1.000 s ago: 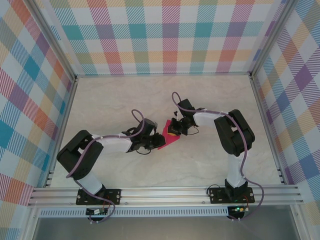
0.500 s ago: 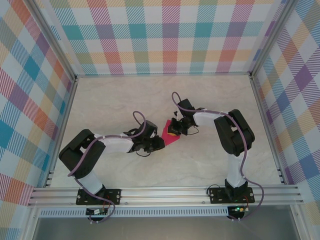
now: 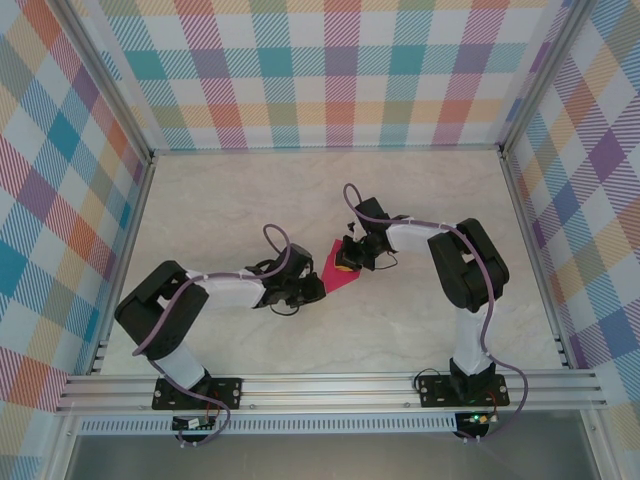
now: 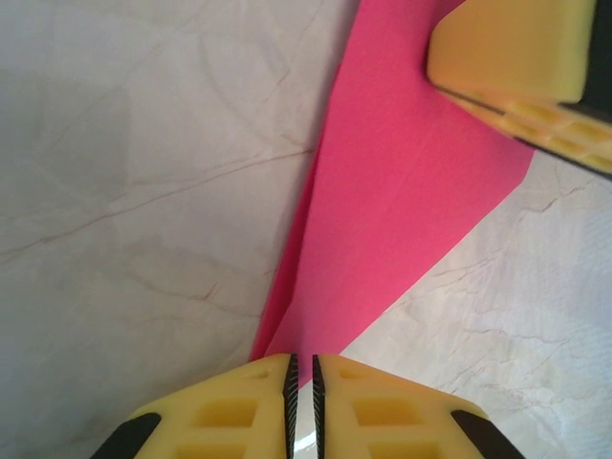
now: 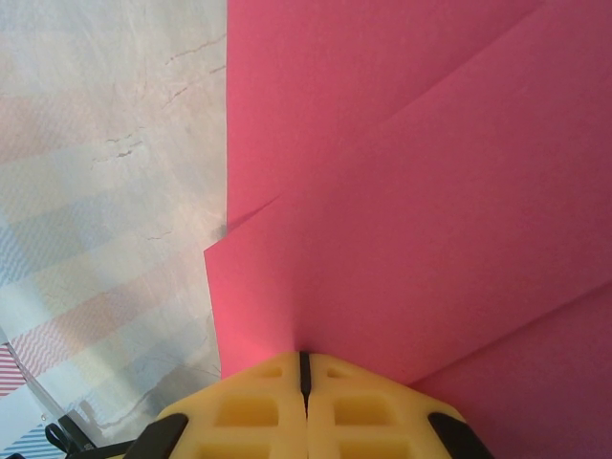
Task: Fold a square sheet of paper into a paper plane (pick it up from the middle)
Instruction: Fourth fold the wing at the center of the table.
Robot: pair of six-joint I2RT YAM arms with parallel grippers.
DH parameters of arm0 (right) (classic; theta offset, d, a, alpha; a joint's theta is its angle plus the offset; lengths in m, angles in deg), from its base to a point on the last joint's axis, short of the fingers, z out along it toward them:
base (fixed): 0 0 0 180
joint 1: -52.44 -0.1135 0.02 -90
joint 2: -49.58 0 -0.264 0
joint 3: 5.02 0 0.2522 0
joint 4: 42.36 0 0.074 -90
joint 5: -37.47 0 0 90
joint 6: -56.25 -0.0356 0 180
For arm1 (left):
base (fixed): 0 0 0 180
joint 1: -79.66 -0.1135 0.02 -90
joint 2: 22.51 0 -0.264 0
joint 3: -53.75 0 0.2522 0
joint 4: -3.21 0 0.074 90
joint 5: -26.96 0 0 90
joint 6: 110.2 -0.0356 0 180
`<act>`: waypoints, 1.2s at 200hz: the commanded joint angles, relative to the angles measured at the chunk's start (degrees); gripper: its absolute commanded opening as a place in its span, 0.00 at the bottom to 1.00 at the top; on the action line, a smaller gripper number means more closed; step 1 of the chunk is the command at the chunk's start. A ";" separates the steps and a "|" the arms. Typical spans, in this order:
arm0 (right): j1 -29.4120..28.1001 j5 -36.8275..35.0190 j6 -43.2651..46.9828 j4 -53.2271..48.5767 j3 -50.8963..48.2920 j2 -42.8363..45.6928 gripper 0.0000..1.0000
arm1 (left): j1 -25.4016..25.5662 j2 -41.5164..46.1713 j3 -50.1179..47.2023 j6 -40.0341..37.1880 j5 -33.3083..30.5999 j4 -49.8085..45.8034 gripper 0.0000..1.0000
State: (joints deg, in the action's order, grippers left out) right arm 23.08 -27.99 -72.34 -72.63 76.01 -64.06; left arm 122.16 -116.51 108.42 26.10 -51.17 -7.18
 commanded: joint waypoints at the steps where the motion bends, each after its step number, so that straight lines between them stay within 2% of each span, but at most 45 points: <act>1: 0.19 -7.04 -0.52 -3.92 -0.95 -4.29 0.05 | -1.05 2.33 -2.90 1.70 -0.24 -3.23 0.14; 37: 0.19 -6.78 -0.47 -3.77 -0.91 -4.22 0.05 | -1.98 4.41 -2.76 3.75 4.89 3.79 0.12; 57: 0.16 -6.78 -0.41 -3.83 -0.90 -4.39 0.05 | -1.99 4.00 -1.49 4.38 5.06 6.63 0.10; 99: 0.18 -6.60 -0.44 -3.72 -0.69 -4.94 0.05 | -1.99 1.65 0.47 2.76 0.68 2.90 0.06; 146: 0.21 -6.60 -0.61 -3.85 -0.50 -4.83 0.05 | -2.02 -0.83 -0.56 2.56 1.21 2.28 0.04; 177: 0.19 -6.44 -0.48 -3.95 -0.28 -4.33 0.05 | -1.98 -0.97 -1.27 2.02 -1.33 -1.12 0.02; 201: 0.18 -5.35 0.24 -3.09 -0.19 -1.71 0.05 | -1.98 -1.10 -2.35 2.11 -2.43 -1.69 0.00; 240: -0.65 -0.25 0.73 1.18 -2.00 5.46 0.06 | -2.04 -2.37 -3.68 2.60 -0.78 0.52 0.00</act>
State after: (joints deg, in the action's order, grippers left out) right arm 23.08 -28.36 -72.25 -72.76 75.83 -63.10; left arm 120.39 -116.92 107.24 29.27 -50.64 -3.68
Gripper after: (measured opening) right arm 0.063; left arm 0.049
